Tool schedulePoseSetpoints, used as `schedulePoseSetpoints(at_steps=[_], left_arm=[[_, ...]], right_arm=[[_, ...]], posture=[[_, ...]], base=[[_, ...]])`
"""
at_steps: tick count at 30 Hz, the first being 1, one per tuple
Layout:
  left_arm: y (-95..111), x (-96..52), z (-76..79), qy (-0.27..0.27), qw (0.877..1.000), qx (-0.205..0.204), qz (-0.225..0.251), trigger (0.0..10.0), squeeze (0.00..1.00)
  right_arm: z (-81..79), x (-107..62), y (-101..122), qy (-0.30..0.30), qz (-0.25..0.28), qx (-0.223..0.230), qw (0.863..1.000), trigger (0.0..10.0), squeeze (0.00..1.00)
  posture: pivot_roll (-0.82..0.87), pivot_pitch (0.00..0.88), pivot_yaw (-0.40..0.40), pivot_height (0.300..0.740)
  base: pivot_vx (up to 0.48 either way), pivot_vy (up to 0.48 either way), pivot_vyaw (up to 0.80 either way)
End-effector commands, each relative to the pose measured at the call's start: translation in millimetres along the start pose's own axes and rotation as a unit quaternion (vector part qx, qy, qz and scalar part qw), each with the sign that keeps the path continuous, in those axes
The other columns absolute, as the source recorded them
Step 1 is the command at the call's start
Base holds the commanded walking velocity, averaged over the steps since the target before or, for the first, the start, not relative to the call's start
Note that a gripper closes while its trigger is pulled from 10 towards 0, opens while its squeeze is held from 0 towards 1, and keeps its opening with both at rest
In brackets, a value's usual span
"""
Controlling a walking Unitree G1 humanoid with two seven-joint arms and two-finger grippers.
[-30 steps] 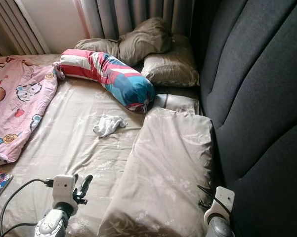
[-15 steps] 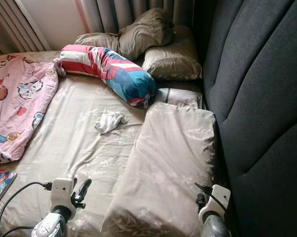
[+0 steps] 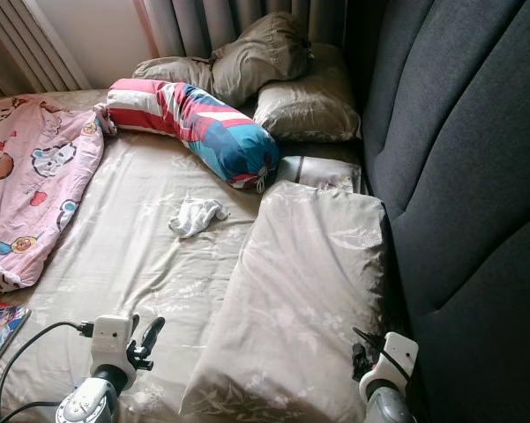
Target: Clean up the room
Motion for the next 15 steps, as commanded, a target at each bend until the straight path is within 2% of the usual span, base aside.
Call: schedulePoseSetpoints(at_steps=[1, 4, 15], left_arm=[[-7, -3.7, -2.6, 0.001, 1.0, 0.005, -0.016, 10.0, 0.0], [-6, -1.3, -1.3, 0.0, 1.0, 0.004, -0.015, 10.0, 0.0], [-4, -1.4, -1.8, -0.001, 1.0, 0.005, -0.015, 10.0, 0.0]], right_arm=[[2.5, -1.8, -3, 0.0, 0.0, 0.005, 1.0, 10.0, 1.0], [-1.6, -2.4, -5, 0.015, -0.004, -0.005, 1.0, 10.0, 1.0], [10.1, -9.7, -32, 0.006, -0.059, -0.024, 0.998, 10.0, 1.0]], posture=[[0.02, 0.266, 0.059, 0.74], [0.02, 0.262, 0.058, 0.74], [0.02, 0.277, 0.068, 0.74]], base=[[0.0, 0.0, 0.0], [0.0, 0.0, 0.0], [0.0, 0.0, 0.0]])
Point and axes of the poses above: a point about 5 cm out from each wrist's last joint towards the gripper, its own x axis pointing out of the wrist towards the gripper, its own y axis along the axis of the wrist's last joint, z = x × y, the point moved 6 cm from there along x, pointing out of the wrist towards the gripper, and after that the axes turned 4 degrees about x, right-handed, at the moved point
